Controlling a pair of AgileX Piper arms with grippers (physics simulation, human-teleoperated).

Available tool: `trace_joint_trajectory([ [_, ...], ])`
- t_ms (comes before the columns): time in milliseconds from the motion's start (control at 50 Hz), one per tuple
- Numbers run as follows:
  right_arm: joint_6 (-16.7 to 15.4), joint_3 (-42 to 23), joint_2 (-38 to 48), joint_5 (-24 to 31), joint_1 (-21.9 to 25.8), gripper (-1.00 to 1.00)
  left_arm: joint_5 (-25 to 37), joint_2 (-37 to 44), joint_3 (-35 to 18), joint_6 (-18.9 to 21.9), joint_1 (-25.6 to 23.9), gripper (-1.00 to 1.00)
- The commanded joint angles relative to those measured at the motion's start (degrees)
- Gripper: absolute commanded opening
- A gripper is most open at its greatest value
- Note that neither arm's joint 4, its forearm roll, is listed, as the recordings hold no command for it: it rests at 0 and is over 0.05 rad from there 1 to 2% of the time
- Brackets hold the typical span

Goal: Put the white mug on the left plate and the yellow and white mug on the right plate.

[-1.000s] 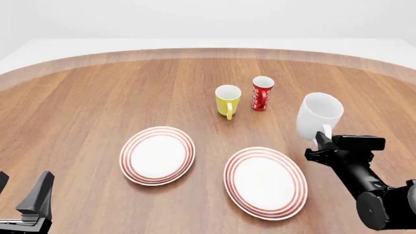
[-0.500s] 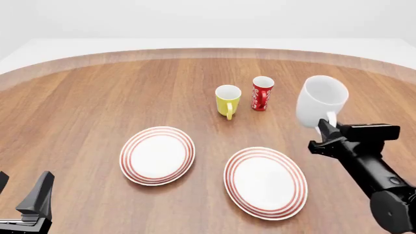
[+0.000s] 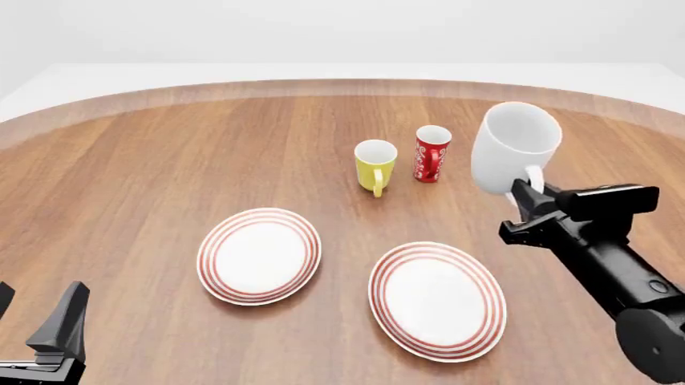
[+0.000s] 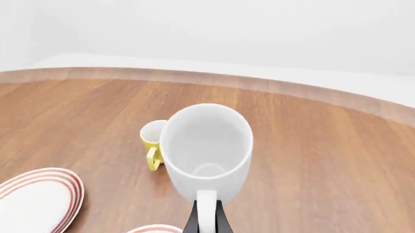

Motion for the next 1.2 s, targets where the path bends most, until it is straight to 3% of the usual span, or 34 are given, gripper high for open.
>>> trace_joint_trajectory([
  [20, 0.05, -2.53, -1.29, 2.66, 3.41, -1.0, 0.0, 0.0, 0.0, 0.0, 0.0, 1.0],
  [1200, -1.02, -13.19, 8.75, 3.23, 21.09, -1.0, 0.0, 0.0, 0.0, 0.0, 0.0, 1.0],
])
